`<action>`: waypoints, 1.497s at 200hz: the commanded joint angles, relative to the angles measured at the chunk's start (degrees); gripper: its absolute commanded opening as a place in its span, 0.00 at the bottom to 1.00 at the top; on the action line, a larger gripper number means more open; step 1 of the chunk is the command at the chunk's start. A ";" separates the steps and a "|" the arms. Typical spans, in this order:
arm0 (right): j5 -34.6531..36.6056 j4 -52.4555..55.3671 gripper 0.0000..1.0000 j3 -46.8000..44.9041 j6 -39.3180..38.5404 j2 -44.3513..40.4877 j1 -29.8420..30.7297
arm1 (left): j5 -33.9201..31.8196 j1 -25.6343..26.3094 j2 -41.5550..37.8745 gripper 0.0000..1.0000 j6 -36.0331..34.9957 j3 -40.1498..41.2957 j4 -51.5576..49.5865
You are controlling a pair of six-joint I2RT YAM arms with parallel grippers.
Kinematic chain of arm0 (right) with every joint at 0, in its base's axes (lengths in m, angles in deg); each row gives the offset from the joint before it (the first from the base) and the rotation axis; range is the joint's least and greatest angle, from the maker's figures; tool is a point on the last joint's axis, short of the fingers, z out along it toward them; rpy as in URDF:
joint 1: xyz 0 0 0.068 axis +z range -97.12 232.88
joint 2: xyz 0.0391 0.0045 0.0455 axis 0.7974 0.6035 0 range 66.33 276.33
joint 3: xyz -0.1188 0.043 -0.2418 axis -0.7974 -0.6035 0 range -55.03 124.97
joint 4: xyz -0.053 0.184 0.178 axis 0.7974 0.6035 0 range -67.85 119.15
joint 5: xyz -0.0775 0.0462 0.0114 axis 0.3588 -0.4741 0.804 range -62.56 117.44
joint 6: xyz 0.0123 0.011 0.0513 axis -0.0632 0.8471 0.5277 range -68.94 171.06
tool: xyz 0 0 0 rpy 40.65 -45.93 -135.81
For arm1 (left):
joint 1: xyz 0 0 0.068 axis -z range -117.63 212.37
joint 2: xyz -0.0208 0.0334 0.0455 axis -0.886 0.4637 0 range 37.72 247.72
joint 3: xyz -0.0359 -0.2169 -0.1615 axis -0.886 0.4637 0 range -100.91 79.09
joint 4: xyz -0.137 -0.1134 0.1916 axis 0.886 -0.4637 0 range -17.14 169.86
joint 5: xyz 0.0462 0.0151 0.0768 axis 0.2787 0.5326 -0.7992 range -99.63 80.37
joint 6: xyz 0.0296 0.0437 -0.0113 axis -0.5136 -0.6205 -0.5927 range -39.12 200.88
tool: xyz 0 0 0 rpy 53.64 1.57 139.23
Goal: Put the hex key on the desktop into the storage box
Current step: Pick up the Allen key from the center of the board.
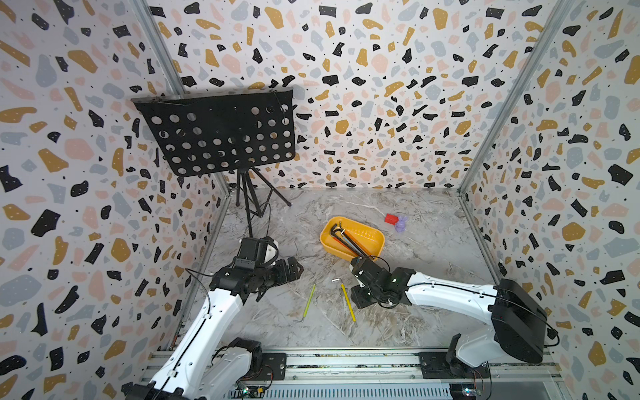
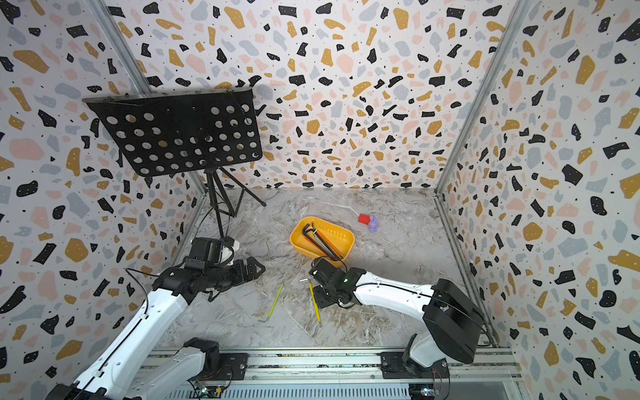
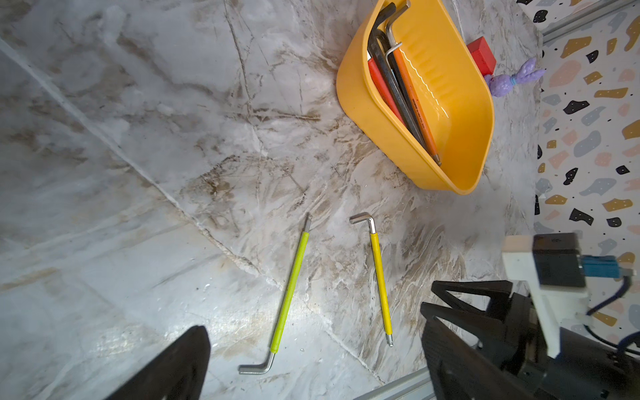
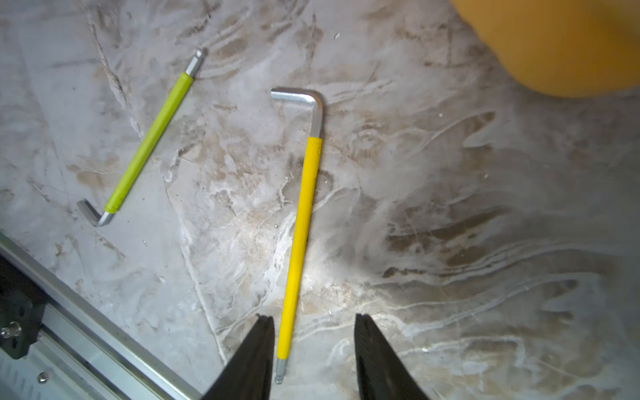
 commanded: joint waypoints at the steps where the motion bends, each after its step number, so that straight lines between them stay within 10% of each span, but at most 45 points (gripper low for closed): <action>1: 2.11 0.47 0.43 2.27 2.53 1.54 1.64 | 1.28 0.07 0.09 1.00 -0.51 -0.26 1.93; 299: 8.30 3.80 0.18 7.53 4.38 16.93 8.56 | 1.88 1.04 -1.04 1.00 0.28 0.61 2.88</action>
